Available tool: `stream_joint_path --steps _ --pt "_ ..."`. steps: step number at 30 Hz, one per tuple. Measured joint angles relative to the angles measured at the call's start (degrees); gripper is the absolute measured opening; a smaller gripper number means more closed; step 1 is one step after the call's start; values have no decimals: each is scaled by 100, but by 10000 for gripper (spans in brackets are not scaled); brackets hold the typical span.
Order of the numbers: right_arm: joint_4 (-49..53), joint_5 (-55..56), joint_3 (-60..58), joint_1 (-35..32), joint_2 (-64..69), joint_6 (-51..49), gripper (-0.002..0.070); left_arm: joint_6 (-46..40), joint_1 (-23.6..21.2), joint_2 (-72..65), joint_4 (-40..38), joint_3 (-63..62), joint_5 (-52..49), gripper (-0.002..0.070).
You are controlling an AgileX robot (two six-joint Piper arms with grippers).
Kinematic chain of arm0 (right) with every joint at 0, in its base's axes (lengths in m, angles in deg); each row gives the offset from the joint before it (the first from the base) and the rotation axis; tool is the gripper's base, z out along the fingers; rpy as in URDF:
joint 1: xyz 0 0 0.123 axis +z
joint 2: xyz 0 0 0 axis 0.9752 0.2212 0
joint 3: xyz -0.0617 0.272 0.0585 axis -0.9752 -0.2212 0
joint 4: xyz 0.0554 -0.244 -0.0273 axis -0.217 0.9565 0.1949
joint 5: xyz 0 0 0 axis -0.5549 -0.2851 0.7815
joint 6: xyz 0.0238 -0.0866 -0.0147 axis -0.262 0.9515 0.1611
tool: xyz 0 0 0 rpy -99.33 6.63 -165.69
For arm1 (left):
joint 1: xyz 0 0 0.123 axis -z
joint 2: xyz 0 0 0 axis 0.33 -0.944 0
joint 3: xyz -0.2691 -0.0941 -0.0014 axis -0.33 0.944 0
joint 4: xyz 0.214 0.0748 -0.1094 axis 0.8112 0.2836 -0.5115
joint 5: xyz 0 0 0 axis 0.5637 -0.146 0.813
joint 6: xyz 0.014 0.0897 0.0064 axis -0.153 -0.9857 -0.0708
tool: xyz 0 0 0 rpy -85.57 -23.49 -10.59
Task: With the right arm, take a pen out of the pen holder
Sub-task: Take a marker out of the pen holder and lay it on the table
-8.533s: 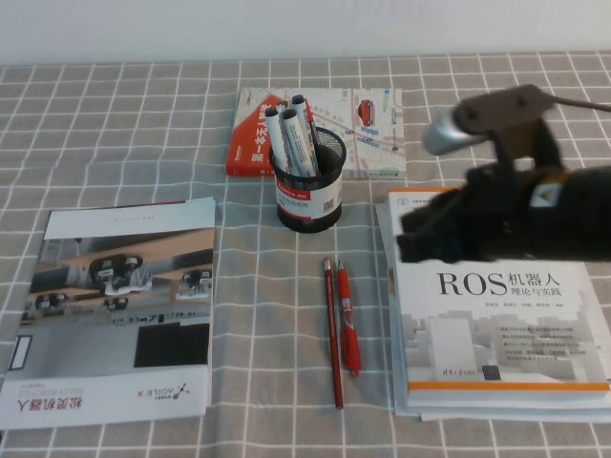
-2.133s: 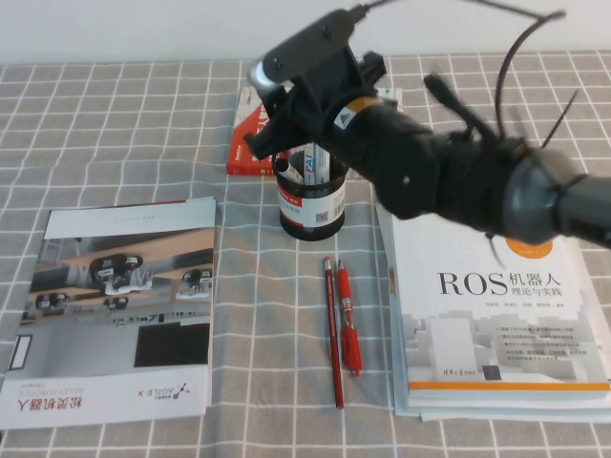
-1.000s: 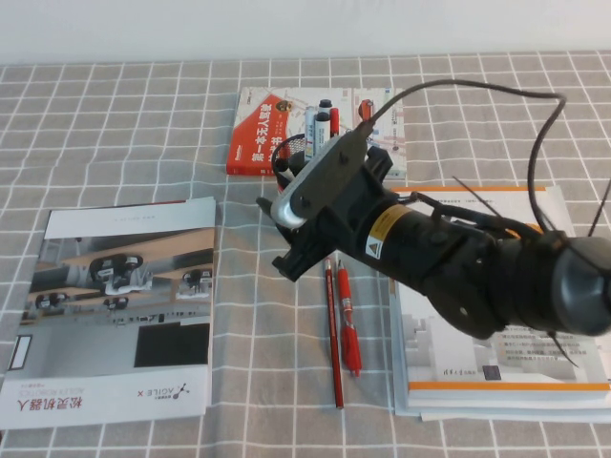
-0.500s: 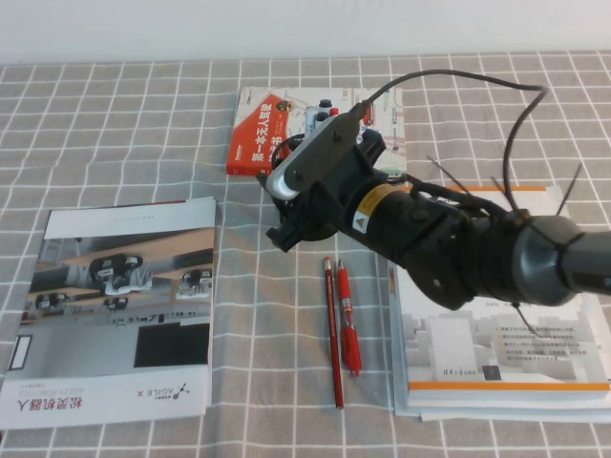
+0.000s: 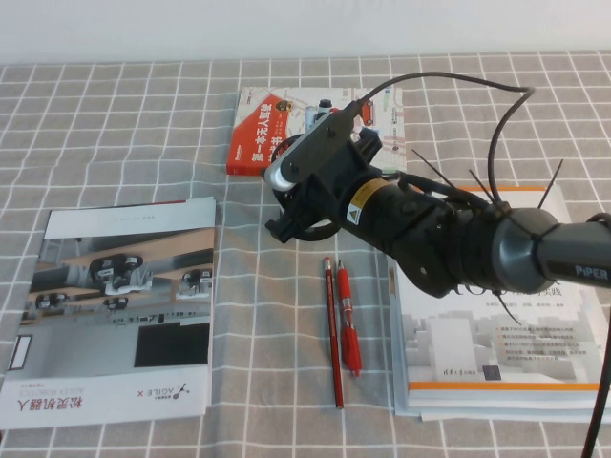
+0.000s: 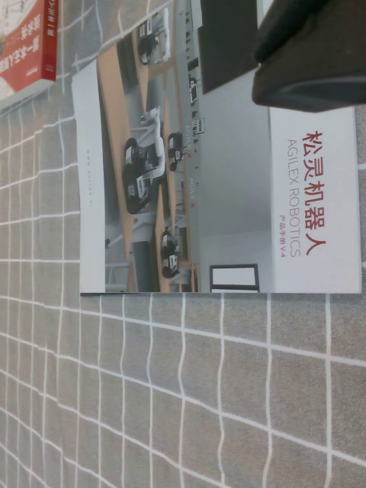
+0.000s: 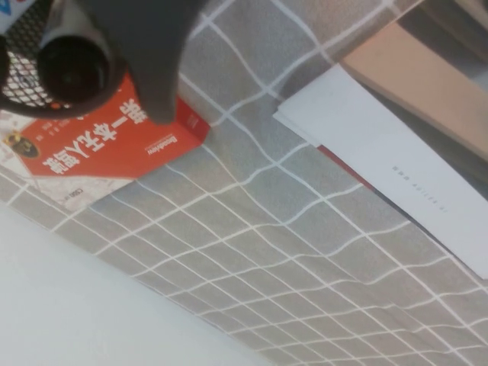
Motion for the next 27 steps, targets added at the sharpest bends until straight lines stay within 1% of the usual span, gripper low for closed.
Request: stream_joint_path --steps 6,9,16,21,27 --pt "-63 2 0 0 0 0 235 0 0 0 0 0 0 -3" --pt "-77 2 0 0 0 0 195 0 0 0 0 0 0 -3" --pt "-100 13 0 0 0 0 166 0 0 0 0 0 0 -3" --pt "-128 154 12 -13 0 47 116 0 0 0 0 0 0 -3" --pt "-136 247 12 -13 0 76 110 0 0 0 0 0 0 -3"
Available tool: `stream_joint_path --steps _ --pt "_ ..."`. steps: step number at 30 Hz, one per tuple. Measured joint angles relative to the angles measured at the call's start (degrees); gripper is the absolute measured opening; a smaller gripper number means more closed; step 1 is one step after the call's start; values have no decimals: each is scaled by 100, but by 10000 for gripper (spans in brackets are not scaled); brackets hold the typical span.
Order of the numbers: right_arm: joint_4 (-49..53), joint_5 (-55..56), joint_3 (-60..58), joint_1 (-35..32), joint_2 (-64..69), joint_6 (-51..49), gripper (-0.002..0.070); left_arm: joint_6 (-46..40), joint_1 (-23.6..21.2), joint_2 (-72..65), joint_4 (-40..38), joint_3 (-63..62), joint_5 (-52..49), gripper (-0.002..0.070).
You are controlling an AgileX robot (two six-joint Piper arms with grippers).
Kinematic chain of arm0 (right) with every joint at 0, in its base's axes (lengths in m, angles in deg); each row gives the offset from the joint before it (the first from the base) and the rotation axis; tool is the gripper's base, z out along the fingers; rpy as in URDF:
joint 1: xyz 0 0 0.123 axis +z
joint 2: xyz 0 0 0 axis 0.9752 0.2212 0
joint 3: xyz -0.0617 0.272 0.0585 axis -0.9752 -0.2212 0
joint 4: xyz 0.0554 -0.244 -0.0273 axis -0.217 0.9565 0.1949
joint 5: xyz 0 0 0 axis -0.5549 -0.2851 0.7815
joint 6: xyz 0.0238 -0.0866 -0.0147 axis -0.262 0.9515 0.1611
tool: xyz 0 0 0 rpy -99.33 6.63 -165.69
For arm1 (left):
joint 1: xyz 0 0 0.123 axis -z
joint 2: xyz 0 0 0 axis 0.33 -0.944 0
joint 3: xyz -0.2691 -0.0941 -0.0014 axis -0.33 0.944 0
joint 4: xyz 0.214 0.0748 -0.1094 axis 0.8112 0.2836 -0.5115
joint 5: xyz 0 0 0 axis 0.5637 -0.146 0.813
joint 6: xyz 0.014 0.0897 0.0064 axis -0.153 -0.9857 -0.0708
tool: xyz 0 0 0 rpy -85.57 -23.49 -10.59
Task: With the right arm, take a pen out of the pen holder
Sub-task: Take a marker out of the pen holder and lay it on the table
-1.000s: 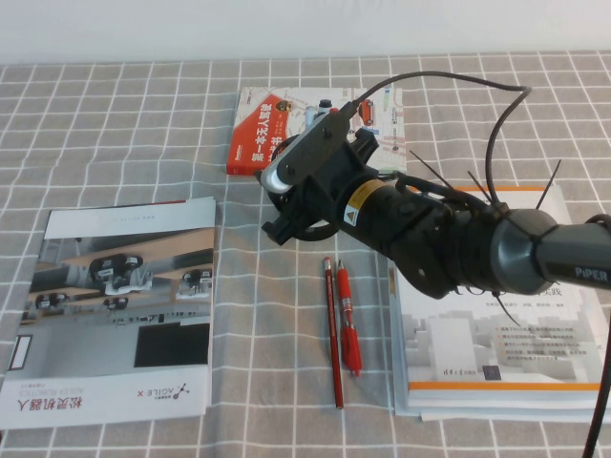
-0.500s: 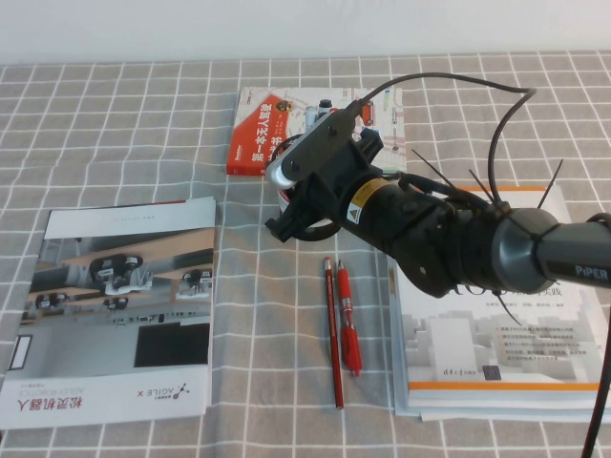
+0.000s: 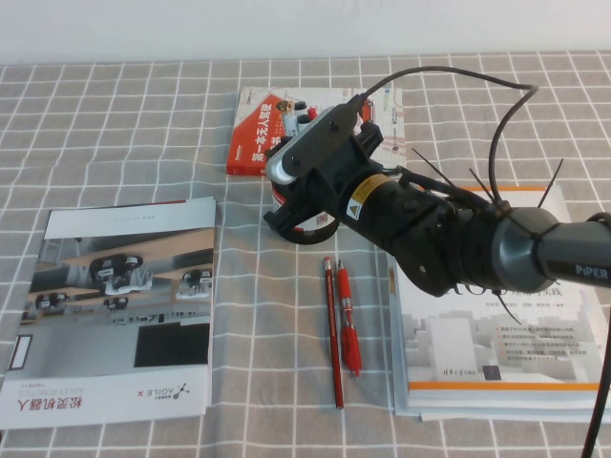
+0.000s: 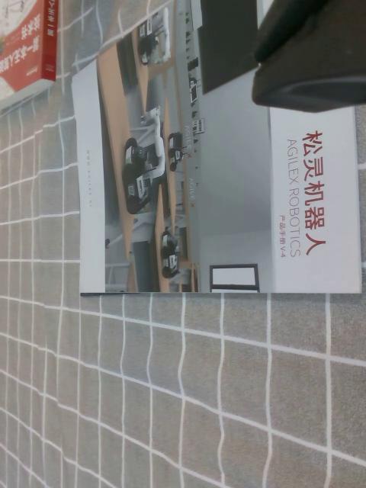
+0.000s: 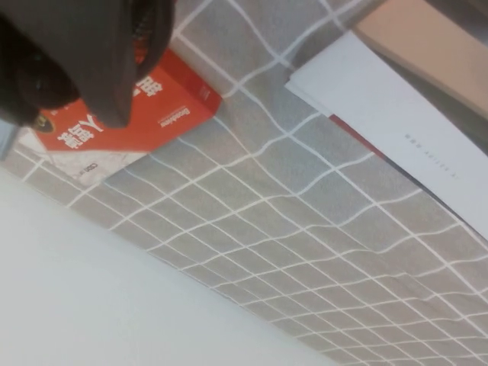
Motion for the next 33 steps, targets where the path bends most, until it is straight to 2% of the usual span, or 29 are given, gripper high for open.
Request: stream_joint_path --steps 13,18,23,27,31,33 --pt "0 -33 0 0 -1076 210 107 0 0 0 0 0 0 -3" --pt "0 -547 0 0 -1867 10 107 0 0 0 0 0 0 -3" --pt "12 -2041 0 34 -2629 -719 107 0 0 0 0 0 0 -3" --pt "1 -3955 0 173 -3088 -1270 107 0 0 0 0 0 0 -3" --pt "-82 -5579 0 205 -3178 -2070 107 0 0 0 0 0 0 -3" --pt "-114 -6027 0 205 -3118 -2278 107 0 0 0 0 0 0 -3"
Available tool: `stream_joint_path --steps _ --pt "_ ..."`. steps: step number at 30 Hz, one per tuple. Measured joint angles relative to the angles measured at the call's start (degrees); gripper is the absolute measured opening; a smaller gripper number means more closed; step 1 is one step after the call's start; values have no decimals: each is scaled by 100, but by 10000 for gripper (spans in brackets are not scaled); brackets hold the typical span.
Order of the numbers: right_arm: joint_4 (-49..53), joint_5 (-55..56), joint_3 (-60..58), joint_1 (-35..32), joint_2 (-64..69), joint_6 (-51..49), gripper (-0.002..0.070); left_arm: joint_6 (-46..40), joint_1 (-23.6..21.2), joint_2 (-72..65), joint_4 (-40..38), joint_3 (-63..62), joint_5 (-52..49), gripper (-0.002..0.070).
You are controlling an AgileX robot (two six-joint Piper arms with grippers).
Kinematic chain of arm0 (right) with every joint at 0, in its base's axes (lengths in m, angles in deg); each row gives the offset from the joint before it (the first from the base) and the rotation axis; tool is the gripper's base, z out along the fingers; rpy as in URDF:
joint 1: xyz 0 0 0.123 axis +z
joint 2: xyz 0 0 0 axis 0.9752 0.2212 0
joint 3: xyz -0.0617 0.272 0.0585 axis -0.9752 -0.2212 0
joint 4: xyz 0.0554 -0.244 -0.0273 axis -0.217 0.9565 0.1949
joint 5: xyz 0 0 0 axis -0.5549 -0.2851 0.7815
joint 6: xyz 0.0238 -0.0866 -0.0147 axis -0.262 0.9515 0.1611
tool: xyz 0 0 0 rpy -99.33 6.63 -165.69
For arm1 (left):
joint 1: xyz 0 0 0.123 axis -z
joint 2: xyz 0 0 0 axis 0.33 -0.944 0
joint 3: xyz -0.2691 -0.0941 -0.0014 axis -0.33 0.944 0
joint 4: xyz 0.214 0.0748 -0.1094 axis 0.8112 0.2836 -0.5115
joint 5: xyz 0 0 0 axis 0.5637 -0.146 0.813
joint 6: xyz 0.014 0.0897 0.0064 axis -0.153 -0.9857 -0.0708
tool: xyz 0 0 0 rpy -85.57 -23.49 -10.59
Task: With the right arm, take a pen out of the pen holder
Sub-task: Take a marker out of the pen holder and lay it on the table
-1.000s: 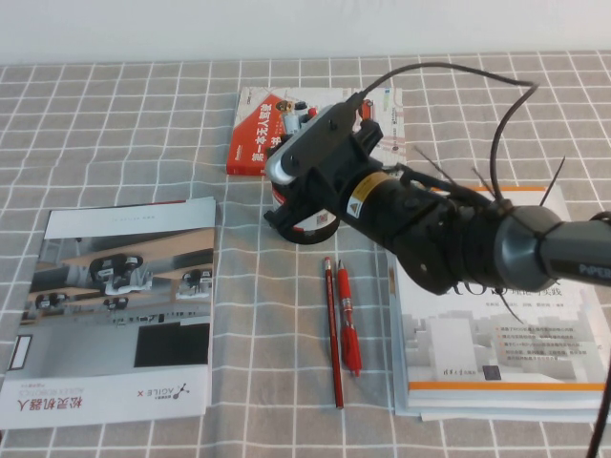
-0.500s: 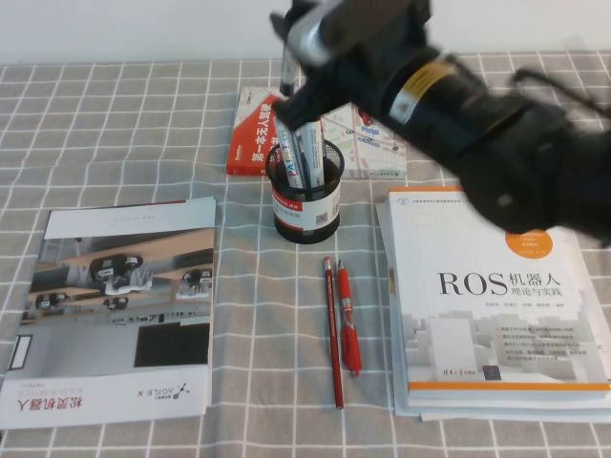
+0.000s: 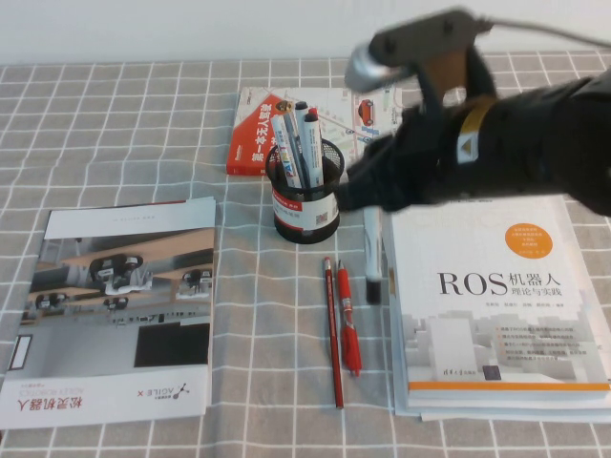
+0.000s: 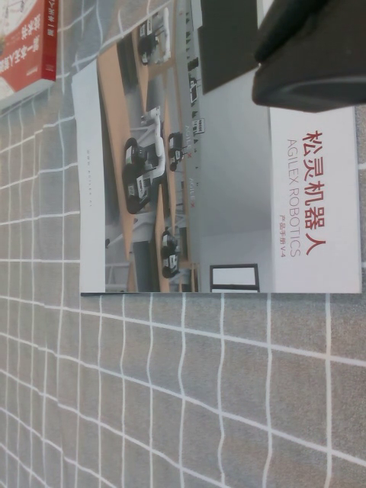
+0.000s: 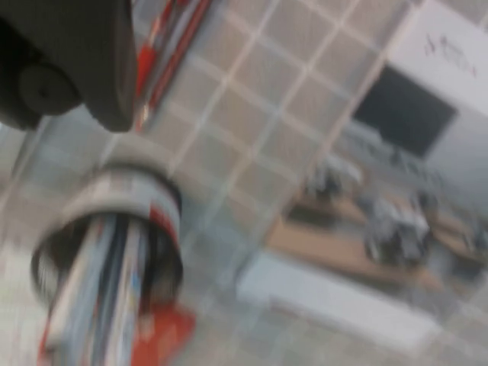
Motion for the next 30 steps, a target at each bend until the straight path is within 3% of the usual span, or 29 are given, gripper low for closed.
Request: stream_joint_path --steps 7,18,30 --pt "-319 -195 0 -28 696 -158 107 0 0 0 0 0 0 -3" --pt "-1120 -213 377 -593 1926 -12 107 0 0 0 0 0 0 -3" --pt "-1276 -314 837 -697 2667 113 107 0 0 0 0 0 0 -3"
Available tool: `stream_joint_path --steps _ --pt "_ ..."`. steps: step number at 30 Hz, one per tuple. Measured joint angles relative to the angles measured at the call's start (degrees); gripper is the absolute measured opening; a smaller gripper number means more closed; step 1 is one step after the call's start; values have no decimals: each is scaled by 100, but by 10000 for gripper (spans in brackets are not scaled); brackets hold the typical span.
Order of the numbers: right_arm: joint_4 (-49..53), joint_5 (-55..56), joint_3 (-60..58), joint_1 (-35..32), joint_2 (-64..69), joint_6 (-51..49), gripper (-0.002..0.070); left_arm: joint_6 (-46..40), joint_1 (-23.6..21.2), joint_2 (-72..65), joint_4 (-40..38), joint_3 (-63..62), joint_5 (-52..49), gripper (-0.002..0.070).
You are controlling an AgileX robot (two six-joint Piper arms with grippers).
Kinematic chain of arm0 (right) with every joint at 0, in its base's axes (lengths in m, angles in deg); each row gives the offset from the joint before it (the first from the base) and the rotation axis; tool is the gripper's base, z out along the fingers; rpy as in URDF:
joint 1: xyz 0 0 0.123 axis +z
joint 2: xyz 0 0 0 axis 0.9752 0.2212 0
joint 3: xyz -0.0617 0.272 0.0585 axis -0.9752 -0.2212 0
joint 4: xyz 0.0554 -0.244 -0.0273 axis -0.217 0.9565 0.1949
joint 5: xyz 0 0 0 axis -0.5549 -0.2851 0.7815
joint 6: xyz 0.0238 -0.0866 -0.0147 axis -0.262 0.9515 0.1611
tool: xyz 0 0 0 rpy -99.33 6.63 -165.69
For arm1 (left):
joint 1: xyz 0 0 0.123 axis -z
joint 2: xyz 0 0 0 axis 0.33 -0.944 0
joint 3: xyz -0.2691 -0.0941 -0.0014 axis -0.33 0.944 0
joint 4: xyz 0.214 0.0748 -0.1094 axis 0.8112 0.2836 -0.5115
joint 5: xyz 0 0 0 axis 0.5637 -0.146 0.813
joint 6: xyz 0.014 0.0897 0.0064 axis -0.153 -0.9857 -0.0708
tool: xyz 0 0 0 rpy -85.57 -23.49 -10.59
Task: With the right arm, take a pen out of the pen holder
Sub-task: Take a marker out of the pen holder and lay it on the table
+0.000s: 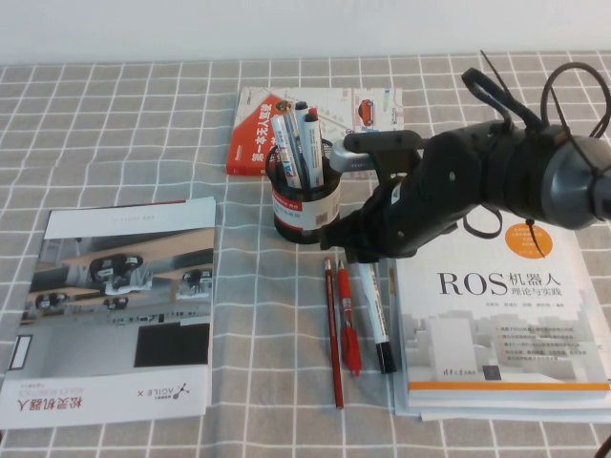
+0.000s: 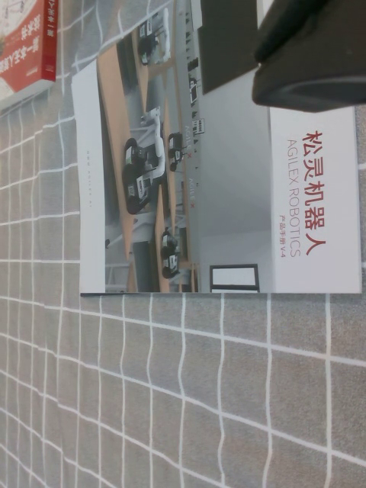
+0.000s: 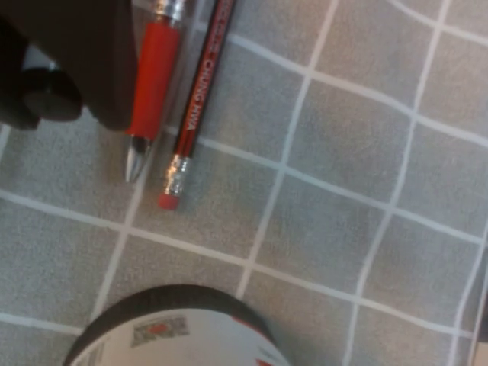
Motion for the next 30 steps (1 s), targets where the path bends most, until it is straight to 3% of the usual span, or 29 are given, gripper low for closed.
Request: stream_joint_path --steps 4,10,16,19,26,30 --pt "-70 -3 8 -39 50 0 139 0 0 0 0 0 0 -3" --pt "-67 -3 8 -65 53 0 304 0 0 0 0 0 0 -3" --pt "-110 37 -12 -75 -296 0 328 0 0 0 0 0 0 -3" --pt "-69 20 -135 -40 -829 0 285 0 0 0 0 0 0 -3" --pt "330 -602 -669 162 -2428 9 39 0 0 0 0 0 0 -3" --pt "504 -1071 -1034 162 -3276 149 -1 0 0 0 0 0 0 -3"
